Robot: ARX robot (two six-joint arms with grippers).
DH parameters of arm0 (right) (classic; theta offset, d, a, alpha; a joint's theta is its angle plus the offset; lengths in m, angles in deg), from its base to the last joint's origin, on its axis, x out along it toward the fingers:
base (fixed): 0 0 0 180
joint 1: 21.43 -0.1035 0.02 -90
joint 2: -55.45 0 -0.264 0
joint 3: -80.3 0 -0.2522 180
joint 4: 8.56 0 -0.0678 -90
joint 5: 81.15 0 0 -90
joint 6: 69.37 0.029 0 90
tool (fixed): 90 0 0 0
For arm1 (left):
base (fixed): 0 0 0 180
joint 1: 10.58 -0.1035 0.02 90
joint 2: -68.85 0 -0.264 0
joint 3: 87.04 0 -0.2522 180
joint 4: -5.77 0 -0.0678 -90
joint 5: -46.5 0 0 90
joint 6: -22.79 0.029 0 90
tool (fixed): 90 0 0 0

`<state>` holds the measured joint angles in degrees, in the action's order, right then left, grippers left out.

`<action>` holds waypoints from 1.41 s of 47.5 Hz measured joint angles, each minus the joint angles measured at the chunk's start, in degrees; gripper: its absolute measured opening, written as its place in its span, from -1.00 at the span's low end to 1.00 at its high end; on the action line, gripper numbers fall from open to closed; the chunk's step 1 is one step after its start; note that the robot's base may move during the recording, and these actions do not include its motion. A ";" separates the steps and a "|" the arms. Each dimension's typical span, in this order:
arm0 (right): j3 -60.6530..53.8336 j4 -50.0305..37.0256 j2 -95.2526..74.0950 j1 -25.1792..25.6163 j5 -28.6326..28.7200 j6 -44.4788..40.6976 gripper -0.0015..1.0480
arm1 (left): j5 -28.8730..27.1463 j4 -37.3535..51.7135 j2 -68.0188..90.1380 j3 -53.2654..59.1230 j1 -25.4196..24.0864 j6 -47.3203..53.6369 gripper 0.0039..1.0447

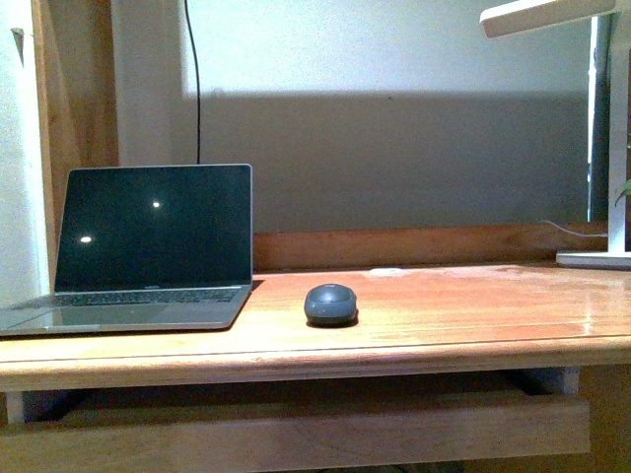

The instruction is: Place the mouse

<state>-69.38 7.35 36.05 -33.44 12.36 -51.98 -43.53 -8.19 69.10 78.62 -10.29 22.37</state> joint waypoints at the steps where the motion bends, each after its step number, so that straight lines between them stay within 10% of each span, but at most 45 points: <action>1: -0.61 -0.22 1.66 -1.62 -4.63 -1.44 0.78 | 0.04 -0.02 0.00 0.00 0.00 0.00 0.86; 8: -5.95 -1.31 9.38 -4.85 -19.26 -12.31 0.31 | 0.02 0.00 0.00 0.00 0.00 0.00 0.86; 25: -11.34 -1.33 14.56 10.60 -4.31 -16.90 -0.94 | 0.02 -0.02 0.00 0.00 0.00 0.00 0.86; 60: -15.67 -1.97 19.02 11.87 -3.48 -17.11 -0.94 | 0.02 0.00 0.00 0.00 0.00 0.00 0.86; 67: -15.67 -1.97 19.04 11.87 -3.48 -17.18 -0.42 | 0.02 -0.02 0.00 0.00 0.00 0.00 0.86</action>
<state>-85.06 5.39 55.09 -21.57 8.88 -69.16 -43.51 -8.22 69.10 78.62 -10.29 22.37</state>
